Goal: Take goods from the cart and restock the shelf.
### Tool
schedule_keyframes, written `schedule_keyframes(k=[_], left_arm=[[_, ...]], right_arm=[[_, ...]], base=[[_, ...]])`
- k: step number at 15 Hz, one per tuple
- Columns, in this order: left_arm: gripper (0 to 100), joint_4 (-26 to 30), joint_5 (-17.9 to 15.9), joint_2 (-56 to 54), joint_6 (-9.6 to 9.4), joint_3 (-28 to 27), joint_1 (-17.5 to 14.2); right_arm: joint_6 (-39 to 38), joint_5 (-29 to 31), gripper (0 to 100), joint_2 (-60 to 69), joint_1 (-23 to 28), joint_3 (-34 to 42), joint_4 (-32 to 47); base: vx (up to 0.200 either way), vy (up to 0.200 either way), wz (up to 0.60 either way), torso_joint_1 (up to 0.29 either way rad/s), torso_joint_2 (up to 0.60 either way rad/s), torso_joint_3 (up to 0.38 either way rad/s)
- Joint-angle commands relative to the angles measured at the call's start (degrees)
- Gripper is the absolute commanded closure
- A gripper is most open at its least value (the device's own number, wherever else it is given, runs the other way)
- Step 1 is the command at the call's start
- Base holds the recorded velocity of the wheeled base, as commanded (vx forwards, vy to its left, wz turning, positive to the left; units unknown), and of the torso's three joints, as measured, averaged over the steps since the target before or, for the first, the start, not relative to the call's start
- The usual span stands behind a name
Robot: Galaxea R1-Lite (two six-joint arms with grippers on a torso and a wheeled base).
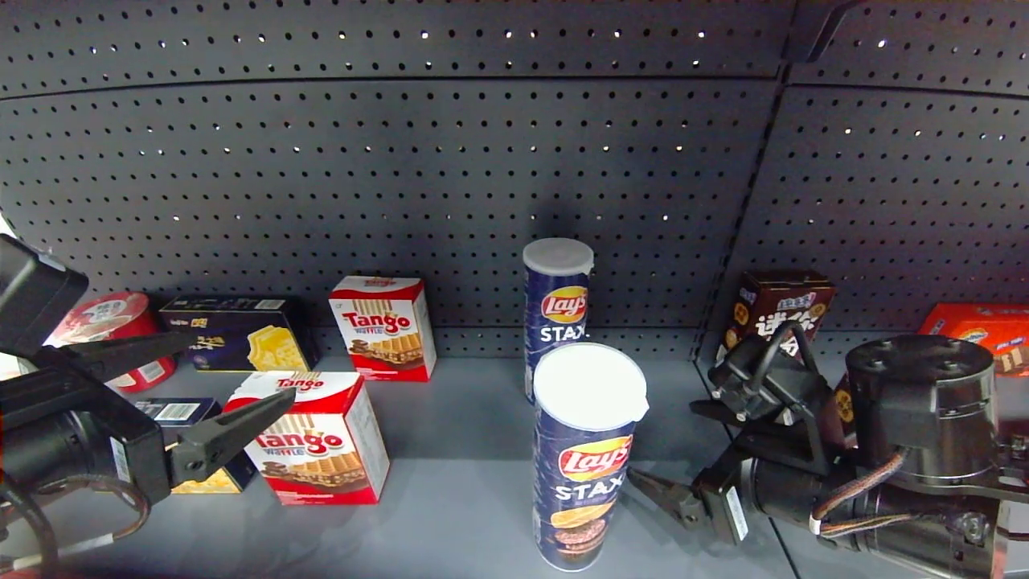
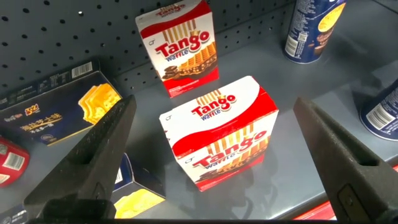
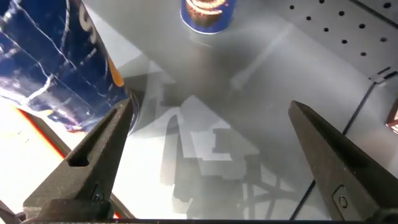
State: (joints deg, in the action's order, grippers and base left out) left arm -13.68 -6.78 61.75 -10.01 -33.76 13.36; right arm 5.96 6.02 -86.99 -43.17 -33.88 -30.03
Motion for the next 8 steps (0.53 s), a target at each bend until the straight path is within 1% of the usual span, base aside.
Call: schedule_keyframes(k=[1,8], left_arm=[[0,-0.03,0.01,-0.05,-0.01,0.01,0.00],[0,-0.12,-0.08,-0.05,-0.01,0.01,-0.70]], right_arm=[[0.02,-0.22,0,-1.16,-0.34,-0.31,-0.03],[0.10,-0.49,0,-2.74,-2.27,-0.31,-0.21]], base=[[0.000,0.000,0.00,0.000,0.00,0.000],[0.000,0.000,0.00,0.000,0.00,0.000]])
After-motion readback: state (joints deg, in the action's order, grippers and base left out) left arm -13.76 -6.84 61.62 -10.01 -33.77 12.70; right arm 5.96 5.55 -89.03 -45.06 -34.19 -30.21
